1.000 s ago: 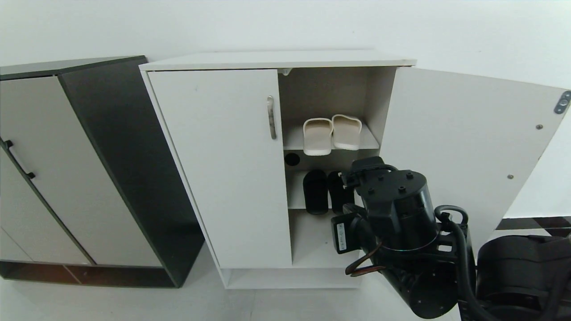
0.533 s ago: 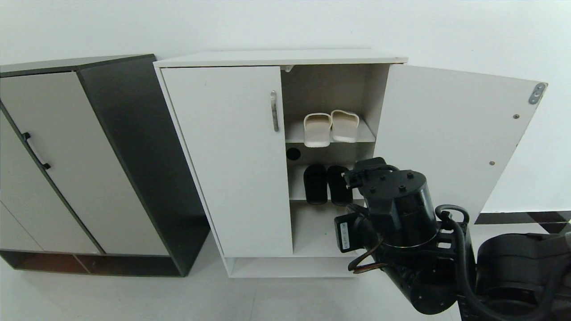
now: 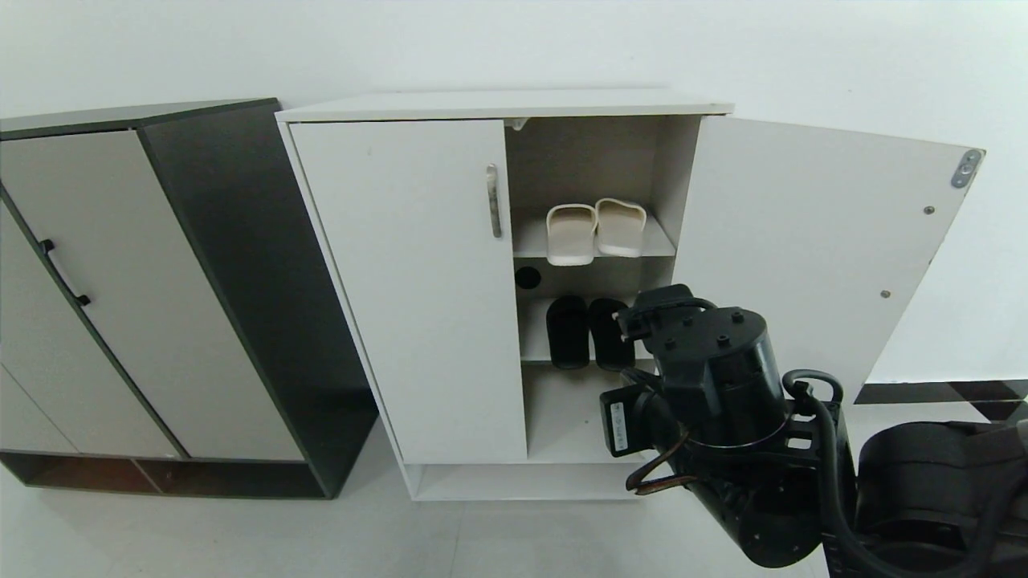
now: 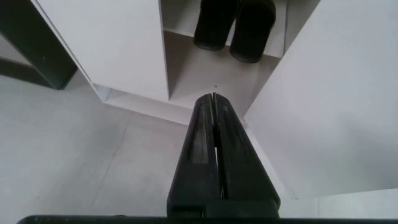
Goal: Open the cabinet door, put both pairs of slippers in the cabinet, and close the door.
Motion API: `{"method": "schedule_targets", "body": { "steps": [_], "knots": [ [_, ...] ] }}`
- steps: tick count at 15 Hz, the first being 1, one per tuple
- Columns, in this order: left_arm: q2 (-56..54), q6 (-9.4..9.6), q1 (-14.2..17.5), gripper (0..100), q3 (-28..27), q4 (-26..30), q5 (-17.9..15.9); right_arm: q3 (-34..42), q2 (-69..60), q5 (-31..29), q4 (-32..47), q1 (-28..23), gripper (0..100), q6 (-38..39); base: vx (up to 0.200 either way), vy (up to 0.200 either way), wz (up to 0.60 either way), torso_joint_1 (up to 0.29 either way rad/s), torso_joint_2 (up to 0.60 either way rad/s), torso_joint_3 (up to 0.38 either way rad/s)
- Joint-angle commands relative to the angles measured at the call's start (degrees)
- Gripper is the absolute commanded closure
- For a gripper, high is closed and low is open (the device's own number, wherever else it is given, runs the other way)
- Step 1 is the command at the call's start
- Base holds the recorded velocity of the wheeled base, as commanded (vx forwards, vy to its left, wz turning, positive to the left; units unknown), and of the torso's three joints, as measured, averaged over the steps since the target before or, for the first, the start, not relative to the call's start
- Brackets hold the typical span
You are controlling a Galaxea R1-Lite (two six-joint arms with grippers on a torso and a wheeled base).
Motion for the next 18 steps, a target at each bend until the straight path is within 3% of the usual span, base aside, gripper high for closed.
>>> {"method": "schedule_targets", "body": {
  "steps": [1,5,8,18],
  "knots": [
    [-0.01,0.01,0.01,100,0.0,0.0,0.01,0.05,0.21,0.1,0.0,-0.14,100,-0.05,0.0,0.0,0.0,0.0,0.0,0.0],
    [-0.01,0.01,0.01,100,0.0,0.0,0.01,0.05,0.21,0.01,0.17,-0.14,100,-0.14,0.0,0.0,0.0,0.001,-0.02,-0.015],
    [-0.01,0.01,0.01,100,0.0,0.0,0.01,-0.04,0.21,0.01,0.17,-0.14,100,-0.14,0.0,0.0,0.0,0.009,-0.18,-0.294],
    [-0.01,0.01,0.01,100,0.0,0.0,0.01,-0.04,0.21,0.1,0.17,-0.14,100,-0.4,0.0,0.0,0.0,0.104,-0.48,-0.348]
  ]
}}
